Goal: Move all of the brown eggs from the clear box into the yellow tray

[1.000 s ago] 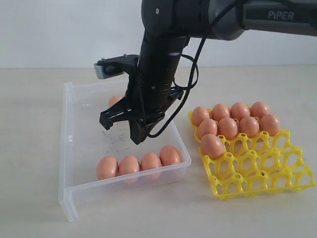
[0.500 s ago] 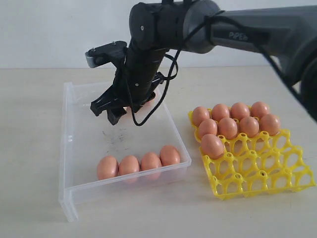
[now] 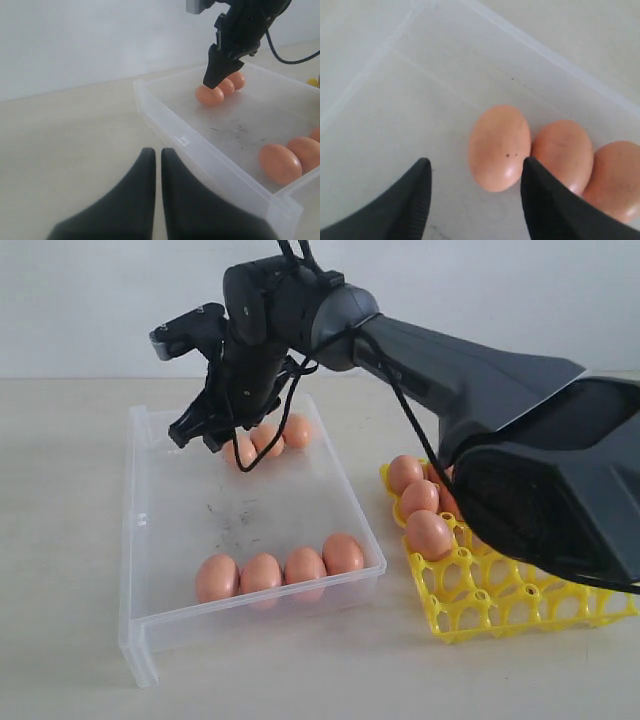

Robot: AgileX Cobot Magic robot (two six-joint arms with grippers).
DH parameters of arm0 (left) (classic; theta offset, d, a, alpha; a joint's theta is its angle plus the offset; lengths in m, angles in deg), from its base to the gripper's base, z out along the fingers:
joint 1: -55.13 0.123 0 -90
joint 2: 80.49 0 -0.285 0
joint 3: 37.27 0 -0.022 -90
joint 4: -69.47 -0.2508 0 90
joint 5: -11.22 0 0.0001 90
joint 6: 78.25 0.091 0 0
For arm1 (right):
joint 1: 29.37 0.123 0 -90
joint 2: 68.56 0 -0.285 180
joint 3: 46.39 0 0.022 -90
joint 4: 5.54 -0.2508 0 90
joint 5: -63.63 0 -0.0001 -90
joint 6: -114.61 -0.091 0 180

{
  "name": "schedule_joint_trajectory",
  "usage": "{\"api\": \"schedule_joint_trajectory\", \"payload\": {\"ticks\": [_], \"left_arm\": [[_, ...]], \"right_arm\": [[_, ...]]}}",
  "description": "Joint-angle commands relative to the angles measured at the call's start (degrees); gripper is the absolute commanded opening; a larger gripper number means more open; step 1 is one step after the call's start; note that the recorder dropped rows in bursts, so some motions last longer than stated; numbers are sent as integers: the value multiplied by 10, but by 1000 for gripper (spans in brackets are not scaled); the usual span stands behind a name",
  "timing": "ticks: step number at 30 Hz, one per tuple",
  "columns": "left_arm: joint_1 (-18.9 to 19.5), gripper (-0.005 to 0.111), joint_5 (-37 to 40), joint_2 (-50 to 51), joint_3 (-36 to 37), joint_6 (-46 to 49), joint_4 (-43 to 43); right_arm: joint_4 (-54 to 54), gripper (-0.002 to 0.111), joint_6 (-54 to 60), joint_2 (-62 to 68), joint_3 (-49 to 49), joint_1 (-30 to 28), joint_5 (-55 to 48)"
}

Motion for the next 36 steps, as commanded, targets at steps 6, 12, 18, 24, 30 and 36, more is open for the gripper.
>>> {"api": "schedule_joint_trajectory", "payload": {"ticks": [6,12,18,24,30,36], "left_arm": [[-3,4,-1,-2,2,0,-1],[-3,4,-1,-2,2,0,-1],[-3,4,-1,-2,2,0,-1],[-3,4,-1,-2,2,0,-1],[-3,4,-1,-2,2,0,-1],[-3,4,-1,-2,2,0,-1]], "right_arm": [[-53,47,27,43,32,-41,43],[-121,47,79,43,32,-42,64],[-124,47,97,45,32,-42,64],[-125,47,172,59,32,-42,31],[-128,47,333,66,32,-34,14],[-128,47,367,66,32,-31,31]]}}
